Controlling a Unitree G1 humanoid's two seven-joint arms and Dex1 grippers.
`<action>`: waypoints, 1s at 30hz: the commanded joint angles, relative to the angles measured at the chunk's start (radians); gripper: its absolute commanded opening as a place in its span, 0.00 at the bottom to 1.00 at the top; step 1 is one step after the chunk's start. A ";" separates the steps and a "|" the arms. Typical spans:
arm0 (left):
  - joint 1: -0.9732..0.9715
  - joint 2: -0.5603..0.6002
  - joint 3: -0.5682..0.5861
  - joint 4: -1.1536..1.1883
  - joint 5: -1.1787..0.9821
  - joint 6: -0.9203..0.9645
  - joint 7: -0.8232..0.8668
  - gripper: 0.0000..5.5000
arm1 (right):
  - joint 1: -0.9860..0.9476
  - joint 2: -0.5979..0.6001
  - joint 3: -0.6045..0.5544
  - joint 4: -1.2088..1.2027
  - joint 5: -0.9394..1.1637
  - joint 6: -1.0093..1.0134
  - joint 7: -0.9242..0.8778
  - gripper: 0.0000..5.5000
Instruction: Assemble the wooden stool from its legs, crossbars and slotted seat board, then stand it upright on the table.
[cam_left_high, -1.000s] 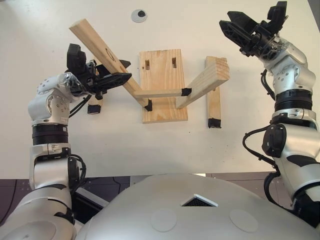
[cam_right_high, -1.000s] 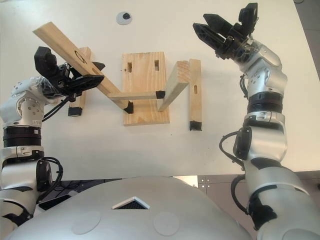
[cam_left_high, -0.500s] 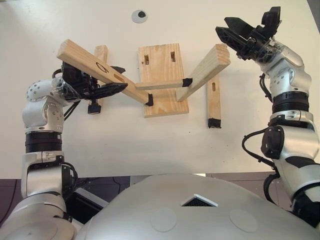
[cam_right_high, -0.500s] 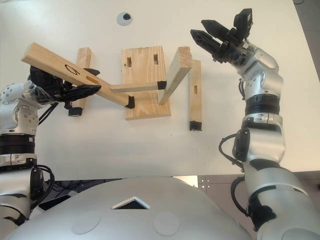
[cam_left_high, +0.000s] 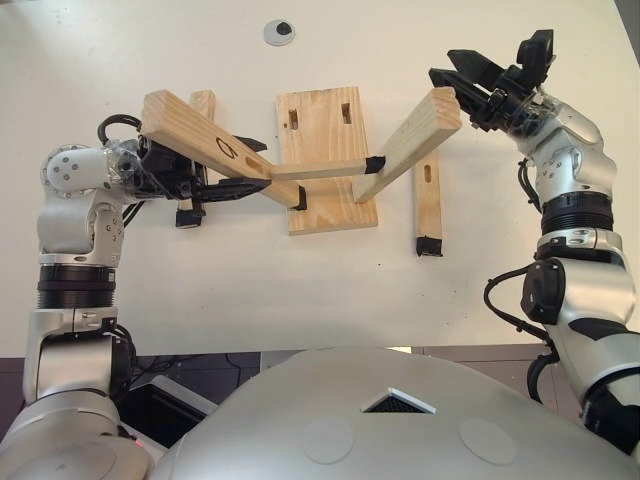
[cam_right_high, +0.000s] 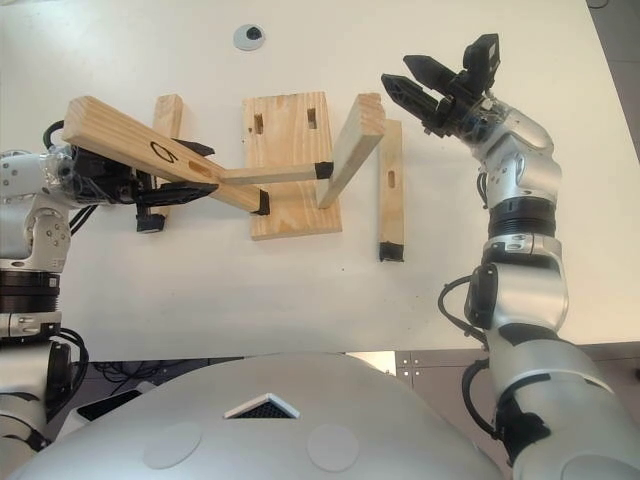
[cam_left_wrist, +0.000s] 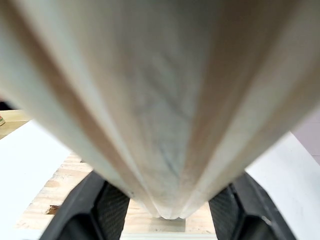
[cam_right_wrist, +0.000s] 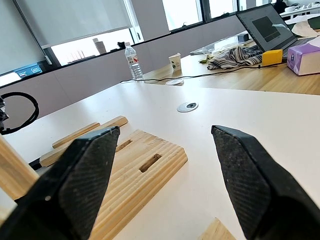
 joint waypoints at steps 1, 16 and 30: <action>0.035 0.033 -0.102 0.019 0.172 0.033 0.034 0.37 | 0.012 0.024 0.009 0.004 -0.022 -0.024 -0.014 0.62; -0.078 0.026 -0.148 0.078 0.099 0.275 0.054 0.37 | 0.020 0.039 0.013 0.040 -0.045 -0.071 -0.025 0.62; -0.107 0.118 -0.265 -0.007 0.254 0.283 0.069 0.37 | 0.059 0.014 0.025 -0.054 -0.059 -0.065 -0.048 0.62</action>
